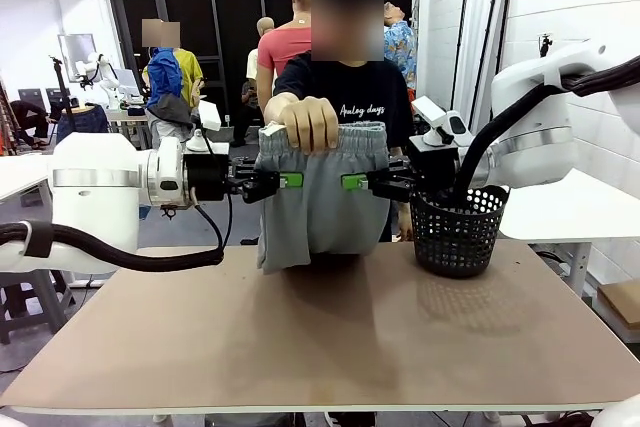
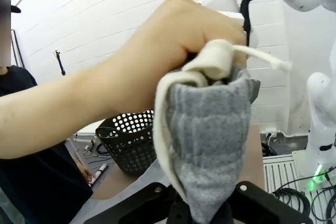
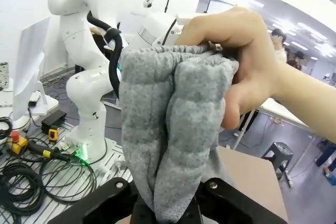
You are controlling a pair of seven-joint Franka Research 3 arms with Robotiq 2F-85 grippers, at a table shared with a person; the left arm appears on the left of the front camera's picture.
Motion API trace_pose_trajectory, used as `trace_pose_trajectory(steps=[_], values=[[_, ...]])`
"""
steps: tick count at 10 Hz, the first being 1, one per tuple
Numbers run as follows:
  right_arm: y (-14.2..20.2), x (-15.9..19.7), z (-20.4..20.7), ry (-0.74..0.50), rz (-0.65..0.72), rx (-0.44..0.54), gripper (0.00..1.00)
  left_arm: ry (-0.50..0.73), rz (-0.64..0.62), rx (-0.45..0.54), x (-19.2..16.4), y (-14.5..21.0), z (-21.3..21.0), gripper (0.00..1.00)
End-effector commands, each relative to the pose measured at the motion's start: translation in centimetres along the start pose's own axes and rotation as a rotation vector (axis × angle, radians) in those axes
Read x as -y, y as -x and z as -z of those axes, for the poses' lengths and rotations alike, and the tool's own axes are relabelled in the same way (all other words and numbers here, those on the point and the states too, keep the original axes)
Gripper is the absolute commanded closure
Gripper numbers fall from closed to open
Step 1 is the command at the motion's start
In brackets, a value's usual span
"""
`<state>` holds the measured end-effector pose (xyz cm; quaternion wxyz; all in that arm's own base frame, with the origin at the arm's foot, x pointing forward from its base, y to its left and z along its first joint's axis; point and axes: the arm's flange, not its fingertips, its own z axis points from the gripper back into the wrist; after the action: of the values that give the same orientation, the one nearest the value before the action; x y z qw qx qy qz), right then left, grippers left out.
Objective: Fold the training pants.
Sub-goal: Grab both ends of the Training pants handed by a person, then release the ends of the Training pants and then grab the overlapped ends.
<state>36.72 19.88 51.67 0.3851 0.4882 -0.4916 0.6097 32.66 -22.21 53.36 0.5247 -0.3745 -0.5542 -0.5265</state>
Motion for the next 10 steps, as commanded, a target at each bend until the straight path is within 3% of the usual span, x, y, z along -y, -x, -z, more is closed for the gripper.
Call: trace_pose_trajectory(steps=[1, 10], values=[[-0.03, -0.15, -0.13, -0.006, -0.001, 0.016, 1.00, -0.014, -0.019, 0.009, -0.08, -0.03, -0.06, 1.00], [-0.03, -0.15, -0.13, -0.006, -0.001, 0.016, 1.00, -0.014, -0.019, 0.009, -0.08, -0.03, -0.06, 1.00]])
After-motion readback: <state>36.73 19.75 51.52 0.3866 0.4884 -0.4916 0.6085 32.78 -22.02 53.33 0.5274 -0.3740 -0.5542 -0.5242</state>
